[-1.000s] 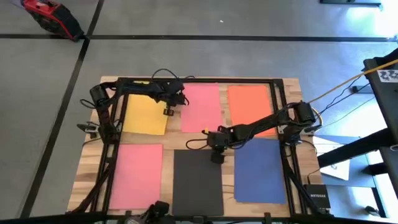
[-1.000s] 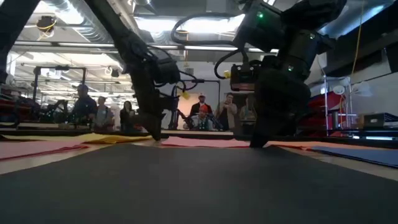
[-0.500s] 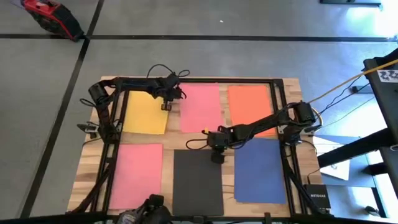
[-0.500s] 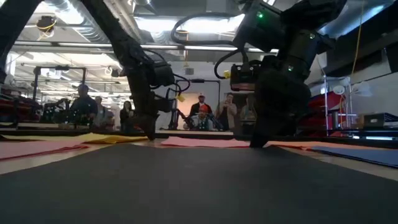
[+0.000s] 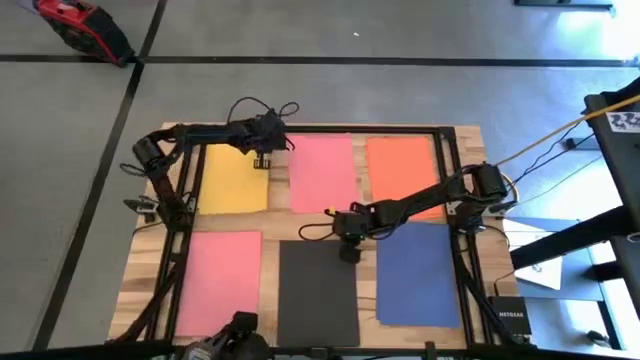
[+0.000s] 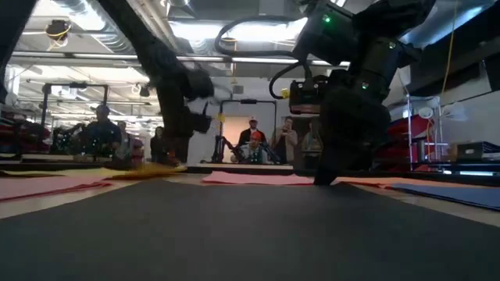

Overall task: Organize paper
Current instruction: Stack the yellow paper on the top of the yellow paper, then stack the pink paper on top of the pink paper

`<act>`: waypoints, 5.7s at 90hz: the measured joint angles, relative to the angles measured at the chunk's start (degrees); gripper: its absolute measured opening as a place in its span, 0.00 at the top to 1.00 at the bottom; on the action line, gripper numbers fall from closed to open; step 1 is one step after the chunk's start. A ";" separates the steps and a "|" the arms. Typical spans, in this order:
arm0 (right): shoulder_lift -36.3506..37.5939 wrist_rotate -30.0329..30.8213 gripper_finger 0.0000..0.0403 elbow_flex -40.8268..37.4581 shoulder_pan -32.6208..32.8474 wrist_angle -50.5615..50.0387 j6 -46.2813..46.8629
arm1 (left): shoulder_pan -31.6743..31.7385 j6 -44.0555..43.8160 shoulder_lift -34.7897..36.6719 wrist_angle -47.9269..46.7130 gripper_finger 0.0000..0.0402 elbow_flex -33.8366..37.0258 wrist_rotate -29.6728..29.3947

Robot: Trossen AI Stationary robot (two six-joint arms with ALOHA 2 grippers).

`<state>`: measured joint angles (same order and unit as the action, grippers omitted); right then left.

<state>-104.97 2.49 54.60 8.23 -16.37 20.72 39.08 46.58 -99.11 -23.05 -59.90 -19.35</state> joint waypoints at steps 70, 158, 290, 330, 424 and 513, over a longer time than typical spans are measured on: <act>0.00 -0.04 1.00 -0.01 0.02 0.01 -0.01 | -29.41 -51.39 12.81 -35.01 1.00 10.98 19.56; 0.02 0.02 1.00 0.00 0.03 0.32 -1.15 | -27.48 -71.41 12.90 -35.53 1.00 23.00 15.04; 0.00 0.01 1.00 -0.01 0.04 0.30 -1.08 | -30.58 -72.86 16.16 -36.58 1.00 14.07 10.82; 0.02 -1.25 1.00 -0.01 0.02 0.46 -1.70 | -38.26 -48.15 18.71 -15.14 0.99 13.29 21.47; 0.85 -3.14 0.80 2.23 0.04 -1.62 -3.59 | -38.17 -44.43 15.87 -18.11 0.63 13.62 29.46; 1.22 -1.46 0.80 7.66 0.00 -9.42 -7.51 | -38.17 -42.42 15.63 -13.90 0.63 18.30 27.11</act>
<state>-103.74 1.03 62.26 8.23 -25.80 13.21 0.91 4.16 -83.48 -36.95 -41.60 7.75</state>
